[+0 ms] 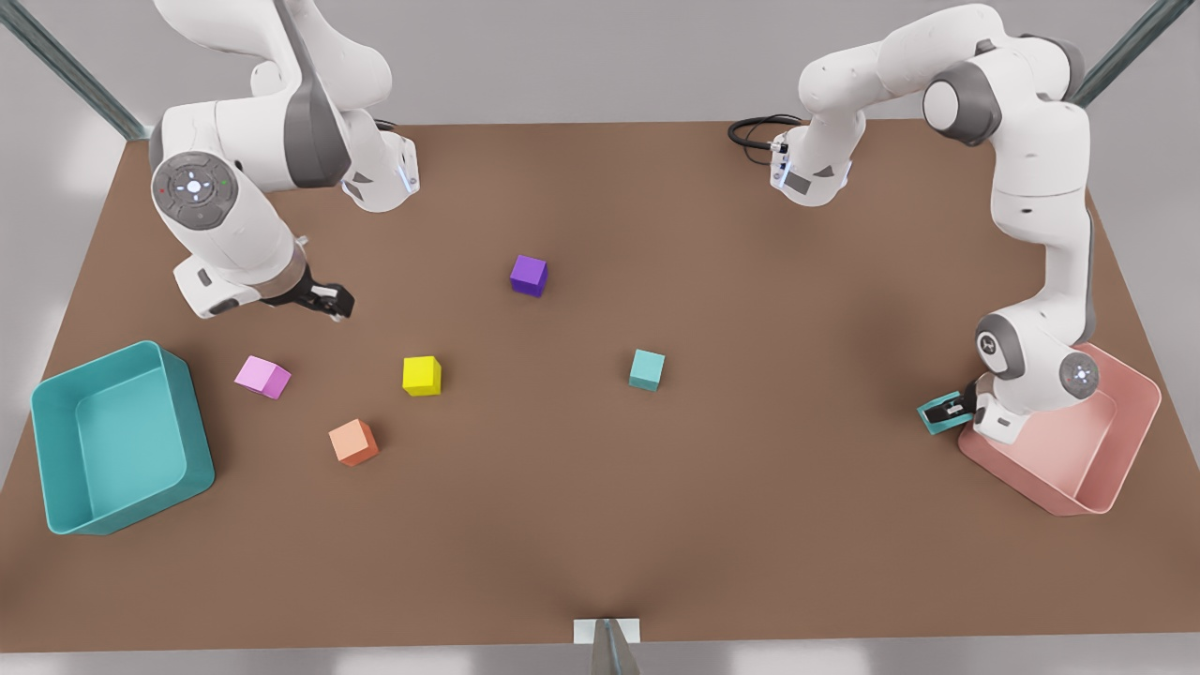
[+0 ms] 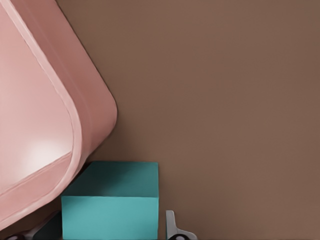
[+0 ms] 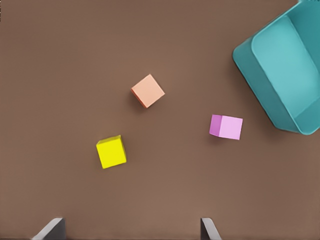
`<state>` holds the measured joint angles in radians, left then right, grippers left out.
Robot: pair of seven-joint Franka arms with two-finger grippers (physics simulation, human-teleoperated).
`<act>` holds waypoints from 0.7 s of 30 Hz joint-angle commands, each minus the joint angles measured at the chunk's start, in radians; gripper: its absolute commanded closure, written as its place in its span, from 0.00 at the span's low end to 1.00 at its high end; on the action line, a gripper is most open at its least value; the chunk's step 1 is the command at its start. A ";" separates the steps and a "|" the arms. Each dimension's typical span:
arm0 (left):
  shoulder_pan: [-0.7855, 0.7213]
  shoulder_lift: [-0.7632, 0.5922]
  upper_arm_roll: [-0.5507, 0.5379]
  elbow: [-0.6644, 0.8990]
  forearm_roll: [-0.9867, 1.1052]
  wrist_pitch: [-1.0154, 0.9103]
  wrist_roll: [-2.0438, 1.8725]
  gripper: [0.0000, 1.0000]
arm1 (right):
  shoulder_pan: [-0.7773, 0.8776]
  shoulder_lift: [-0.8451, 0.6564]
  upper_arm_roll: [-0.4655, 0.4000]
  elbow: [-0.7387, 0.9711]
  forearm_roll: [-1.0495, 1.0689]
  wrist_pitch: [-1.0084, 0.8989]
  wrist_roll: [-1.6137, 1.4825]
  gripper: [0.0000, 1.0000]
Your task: Stack the two blue cubes on top of each other
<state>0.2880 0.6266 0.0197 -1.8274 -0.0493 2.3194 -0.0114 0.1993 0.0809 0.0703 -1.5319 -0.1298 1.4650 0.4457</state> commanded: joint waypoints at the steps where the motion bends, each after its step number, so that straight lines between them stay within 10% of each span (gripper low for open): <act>1: 0.000 0.005 0.000 0.000 0.002 0.020 0.011 0.00 | 0.009 -0.001 0.000 -0.001 0.009 -0.015 -0.229 0.00; 5: -0.001 0.007 -0.003 -0.001 0.000 0.031 -0.019 0.29 | 0.009 -0.001 -0.001 -0.007 0.009 -0.015 -0.228 0.00; 14: -0.096 -0.241 -0.021 -0.136 -0.001 -0.212 -0.251 0.33 | 0.006 -0.001 -0.004 -0.008 0.013 -0.020 -0.231 0.00; 17: -0.366 -0.389 -0.026 -0.133 -0.001 -0.370 -0.563 0.33 | 0.002 0.000 -0.015 0.003 0.003 -0.037 -0.285 0.00; 21: -0.489 -0.285 -0.354 -0.020 0.005 -0.402 -0.785 0.33 | -0.001 0.000 -0.015 0.006 -0.004 -0.069 -0.285 0.00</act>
<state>-0.2065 0.3371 -0.2769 -1.8497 -0.0423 2.0309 -0.2691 0.1940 0.0823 0.0564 -1.5276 -0.1298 1.4195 0.2707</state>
